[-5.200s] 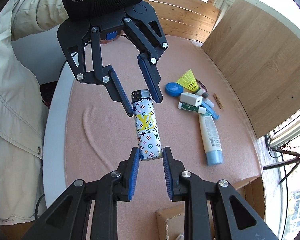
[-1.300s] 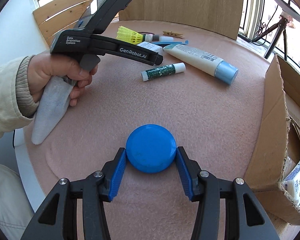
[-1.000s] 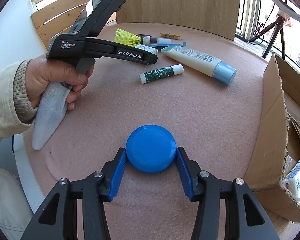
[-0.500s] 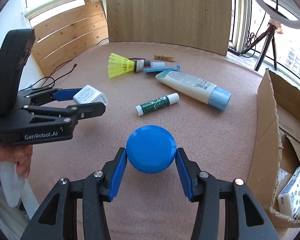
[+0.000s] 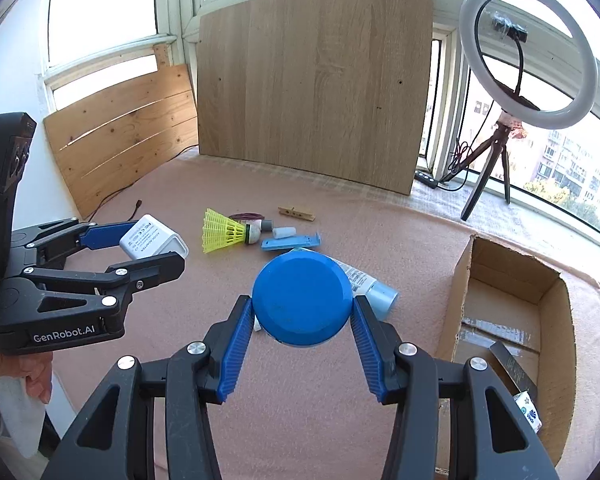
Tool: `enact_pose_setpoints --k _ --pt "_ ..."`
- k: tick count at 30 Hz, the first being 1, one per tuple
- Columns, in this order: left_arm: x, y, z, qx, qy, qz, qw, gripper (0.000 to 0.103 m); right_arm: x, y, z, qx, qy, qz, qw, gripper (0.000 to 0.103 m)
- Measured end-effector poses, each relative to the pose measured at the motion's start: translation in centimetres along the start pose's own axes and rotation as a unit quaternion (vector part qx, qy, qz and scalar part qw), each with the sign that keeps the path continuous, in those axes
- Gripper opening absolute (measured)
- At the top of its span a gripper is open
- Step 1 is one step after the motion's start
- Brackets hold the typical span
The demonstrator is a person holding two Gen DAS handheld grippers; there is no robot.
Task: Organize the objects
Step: 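Carry the blue tin and white adapter into the cardboard box and open both grippers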
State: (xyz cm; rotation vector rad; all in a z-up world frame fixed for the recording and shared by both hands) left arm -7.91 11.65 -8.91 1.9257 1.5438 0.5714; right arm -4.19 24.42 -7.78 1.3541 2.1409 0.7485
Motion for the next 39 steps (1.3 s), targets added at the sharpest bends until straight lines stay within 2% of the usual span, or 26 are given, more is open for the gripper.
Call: enact_pose_setpoints --k 8,14,23,32,39 --pt "0.8 1.4 -1.6 0.017 -0.004 0.003 0.9998 0.066 0.6 1.0 -0.1 0.010 -0.007 0.005 1.000 0.045" --pt "3.3 1.2 -2.7 0.021 -0.020 0.015 0.9995 0.066 2.5 2.0 0.0 0.020 -0.019 0.015 1.000 0.045" --pt "11.6 -0.8 -4.5 0.021 -0.067 0.067 0.9953 0.066 9.0 4.5 1.4 0.027 -0.058 0.057 0.996 0.045" --pt "21.7 -3.2 -6.1 0.023 -0.113 0.129 0.9849 0.066 16.6 7.9 4.3 0.024 -0.102 0.114 0.988 0.046" --pt "25.8 -4.8 -6.5 0.014 -0.133 0.151 0.9795 0.066 19.8 8.7 5.2 0.025 -0.126 0.131 0.983 0.046"
Point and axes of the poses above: each gripper's, at about its wrist camera, not at the fingertips, and y roughly against the way its jaws point, x to its right, z to its underside, the point moved 8 cm from there along -y, roughly the way its jaws point, and after that the axes turned 7 degrees about -y, right-handed, at the moved point
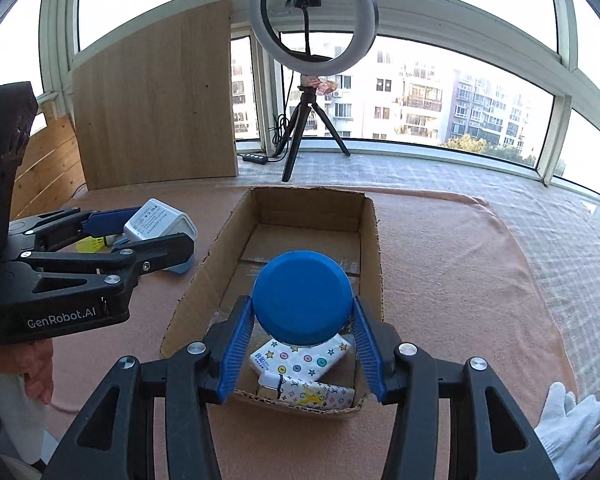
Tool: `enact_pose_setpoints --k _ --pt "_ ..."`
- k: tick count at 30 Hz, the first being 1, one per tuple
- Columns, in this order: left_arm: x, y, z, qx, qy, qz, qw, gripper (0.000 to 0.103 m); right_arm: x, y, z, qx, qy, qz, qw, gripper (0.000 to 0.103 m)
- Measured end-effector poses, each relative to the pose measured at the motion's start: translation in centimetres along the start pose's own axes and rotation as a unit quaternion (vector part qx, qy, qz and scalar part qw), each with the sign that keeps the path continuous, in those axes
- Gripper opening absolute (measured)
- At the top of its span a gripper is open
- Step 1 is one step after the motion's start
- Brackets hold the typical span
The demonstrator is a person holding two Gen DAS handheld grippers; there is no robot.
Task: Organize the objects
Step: 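Carry the blue tin and white adapter into the cardboard box and open both grippers, then grasp the green glue stick with the right gripper and lift it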
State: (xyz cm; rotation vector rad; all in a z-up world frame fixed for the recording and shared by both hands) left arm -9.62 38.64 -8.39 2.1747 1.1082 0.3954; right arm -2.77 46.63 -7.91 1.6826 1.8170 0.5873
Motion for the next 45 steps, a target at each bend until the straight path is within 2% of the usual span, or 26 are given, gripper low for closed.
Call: enact_pose_setpoints --k 3,5,6,14,20,28,31,35,38,40,42,45 --pt "0.5 -0.7 0.0 -0.006 -0.002 -0.001 1.0000 0.068 0.6 -0.4 -0.1 -0.001 -0.005 0.001 1.000 0.046" --pt "-0.1 -0.8 0.0 -0.002 0.006 -0.015 0.9999 0.083 0.7 -1.0 0.2 -0.014 -0.003 -0.001 1.000 0.047" --pt "-0.6 -0.6 -0.1 0.003 0.011 -0.021 0.9997 0.092 0.8 -1.2 0.2 -0.014 0.000 0.005 1.000 0.051" --pt "-4.7 0.2 1.5 -0.004 0.041 -0.041 0.9983 0.093 0.5 -1.2 -0.5 -0.007 -0.001 0.013 1.000 0.052" --pt "-10.2 2.4 5.0 -0.017 0.081 -0.072 0.9940 0.093 -3.8 -2.3 -1.5 -0.011 0.027 -0.013 0.999 0.053" --pt "-20.7 7.3 12.3 -0.036 0.164 -0.142 0.9755 0.093 -15.8 -5.6 -0.6 -0.047 0.098 -0.090 0.990 0.054" --pt "-24.1 9.6 15.1 -0.040 0.189 -0.167 0.9669 0.093 -20.3 -7.6 1.1 -0.082 0.113 -0.121 0.983 0.055" --pt "-27.8 12.6 18.7 -0.045 0.218 -0.193 0.9555 0.093 -24.3 -11.0 4.3 -0.147 0.081 -0.159 0.973 0.056" --pt "-29.7 14.5 21.3 -0.050 0.231 -0.207 0.9494 0.093 -25.3 -13.8 6.2 -0.187 0.030 -0.157 0.969 0.056" --pt "-30.7 15.5 22.7 -0.052 0.238 -0.213 0.9460 0.093 -25.2 -15.3 6.7 -0.199 0.004 -0.145 0.969 0.056" --pt "-31.5 16.4 23.9 -0.055 0.245 -0.218 0.9430 0.093 -25.3 -16.0 6.4 -0.191 -0.009 -0.140 0.972 0.057" --pt "-32.6 17.2 25.3 -0.055 0.257 -0.224 0.9385 0.093 -26.0 -17.0 5.8 -0.181 0.016 -0.122 0.976 0.056"
Point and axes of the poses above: each gripper's, at about its wrist camera, not at the fingertips, and y roughly against the way its jaws point, x to its right, z to its underside, the point moved 8 cm from there along -y, roughly the way its jaws point, and after that the axes turned 7 degrees about -y, right-handed, at the moved point
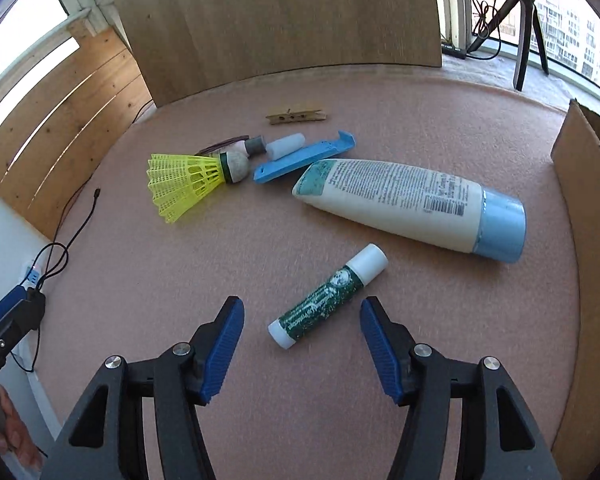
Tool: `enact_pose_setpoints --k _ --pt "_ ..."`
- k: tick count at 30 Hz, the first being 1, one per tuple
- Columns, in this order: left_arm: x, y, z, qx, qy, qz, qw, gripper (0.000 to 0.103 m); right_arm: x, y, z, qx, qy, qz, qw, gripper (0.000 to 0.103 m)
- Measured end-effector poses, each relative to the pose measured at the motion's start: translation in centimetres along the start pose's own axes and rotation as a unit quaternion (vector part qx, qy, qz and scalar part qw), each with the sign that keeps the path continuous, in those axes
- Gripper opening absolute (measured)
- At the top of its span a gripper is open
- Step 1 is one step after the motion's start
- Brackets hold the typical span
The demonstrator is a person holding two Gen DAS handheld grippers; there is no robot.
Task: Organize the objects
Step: 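Grasp the green glue stick with the right gripper and lift it, then close the left gripper on the glue stick's other end facing the right gripper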
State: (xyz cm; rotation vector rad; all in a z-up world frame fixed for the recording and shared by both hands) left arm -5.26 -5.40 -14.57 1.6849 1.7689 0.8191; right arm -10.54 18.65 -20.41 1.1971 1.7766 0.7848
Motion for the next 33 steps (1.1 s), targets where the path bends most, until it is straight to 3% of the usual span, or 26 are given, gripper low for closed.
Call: enact_pose_setpoints --k 2,4,6,10,13,15,16,18,23,26,29,32,33 --pt "-0.8 0.1 0.2 0.001 0.005 -0.003 1.0000 0.093 -0.3 -0.4 -0.4 0.005 0.031 0.023 0.999 0.047" --pt "-1.1 0.0 0.3 0.002 0.009 -0.001 1.0000 0.093 -0.6 -0.7 -0.5 0.002 0.055 0.036 0.998 0.020" --pt "-1.0 -0.3 0.4 0.002 0.014 0.009 0.9999 0.094 -0.9 -0.7 -0.2 -0.006 0.067 0.026 0.997 0.014" --pt "-0.1 -1.1 0.8 0.009 0.008 0.047 0.9988 0.094 -3.1 -0.5 1.4 -0.032 0.135 -0.018 0.990 0.014" --pt "1.5 -1.8 1.6 0.012 -0.035 0.087 0.9955 0.094 -6.7 0.0 4.9 -0.077 0.238 -0.083 0.965 0.014" --pt "3.1 -2.1 2.5 0.011 -0.090 0.118 0.9889 0.094 -8.8 1.0 8.2 -0.105 0.331 -0.113 0.931 0.014" --pt "3.9 -2.0 3.1 0.011 -0.121 0.131 0.9839 0.094 -9.3 1.5 9.6 -0.112 0.364 -0.120 0.917 0.014" --pt "6.1 -1.1 4.6 0.017 -0.192 0.174 0.9656 0.094 -9.7 2.5 11.9 -0.139 0.404 -0.149 0.892 0.014" --pt "10.7 1.7 9.5 0.012 -0.333 0.280 0.9004 0.093 -8.9 4.6 15.8 -0.166 0.504 -0.184 0.828 0.014" --pt "12.6 2.6 11.8 -0.008 -0.377 0.329 0.8655 0.076 -8.7 5.3 17.0 -0.179 0.545 -0.203 0.794 0.014" --pt "13.9 2.5 13.5 -0.029 -0.401 0.345 0.8482 0.063 -8.7 5.4 17.5 -0.186 0.584 -0.207 0.763 0.014" --pt "14.5 2.4 14.4 -0.035 -0.414 0.349 0.8398 0.056 -8.9 5.4 17.9 -0.187 0.621 -0.209 0.732 0.014" --pt "14.6 2.5 14.5 -0.035 -0.413 0.353 0.8389 0.049 -8.9 5.4 17.9 -0.186 0.630 -0.209 0.725 0.014"
Point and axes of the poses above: each gripper's, at about its wrist camera, not at the fingertips, and y roughly against the way its jaws point, x to its right, z to its underside, the point moved 8 cm from there along -y, roughly the way its jaws point, and after that the axes turned 7 degrees about -y, right-handed, at the moved point
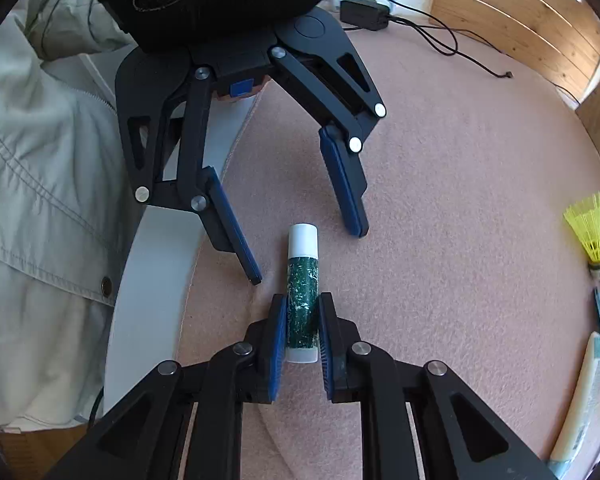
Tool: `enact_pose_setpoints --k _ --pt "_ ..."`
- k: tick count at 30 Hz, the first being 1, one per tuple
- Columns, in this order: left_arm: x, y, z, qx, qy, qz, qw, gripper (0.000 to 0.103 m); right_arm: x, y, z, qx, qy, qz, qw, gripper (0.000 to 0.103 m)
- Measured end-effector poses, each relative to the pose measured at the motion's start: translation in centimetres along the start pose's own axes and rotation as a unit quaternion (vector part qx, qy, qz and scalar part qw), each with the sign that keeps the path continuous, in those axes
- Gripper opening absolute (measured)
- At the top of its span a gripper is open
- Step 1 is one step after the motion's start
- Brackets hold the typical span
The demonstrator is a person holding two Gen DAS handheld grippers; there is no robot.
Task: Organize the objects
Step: 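Close the left gripper on the glue stick's other end facing the right gripper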
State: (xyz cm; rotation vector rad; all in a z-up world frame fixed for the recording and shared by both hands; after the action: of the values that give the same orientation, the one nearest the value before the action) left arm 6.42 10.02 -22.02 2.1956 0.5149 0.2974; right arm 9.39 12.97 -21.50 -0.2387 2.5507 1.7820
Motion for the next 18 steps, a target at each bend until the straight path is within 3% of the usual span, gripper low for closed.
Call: enact_pose_setpoints --k 3,11,18 --pt "0.1 0.1 0.1 0.003 0.001 0.002 1.0000 0.024 0.0 0.0 0.2 -0.001 0.000 -0.002 1.000 0.015" --pt "-0.6 0.1 0.0 0.001 0.013 0.017 0.9998 0.022 0.7 0.6 1.2 -0.003 -0.041 0.012 0.999 0.020" --pt "-0.6 1.7 -1.4 0.005 -0.001 0.005 1.0000 0.021 0.2 1.6 0.4 -0.003 -0.026 0.020 0.999 0.017"
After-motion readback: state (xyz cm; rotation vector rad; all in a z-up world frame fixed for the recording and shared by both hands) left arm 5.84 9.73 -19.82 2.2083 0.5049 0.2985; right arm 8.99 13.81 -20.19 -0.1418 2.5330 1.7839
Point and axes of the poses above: each gripper's, at about its wrist camera, not at the fingertips, and y roughly against the way its jaws point, x to its right, z to its underside, the point moved 8 cm from there along -y, roughly the way its jaws point, and after that the axes turned 7 degrees about -y, right-handed, at the moved point
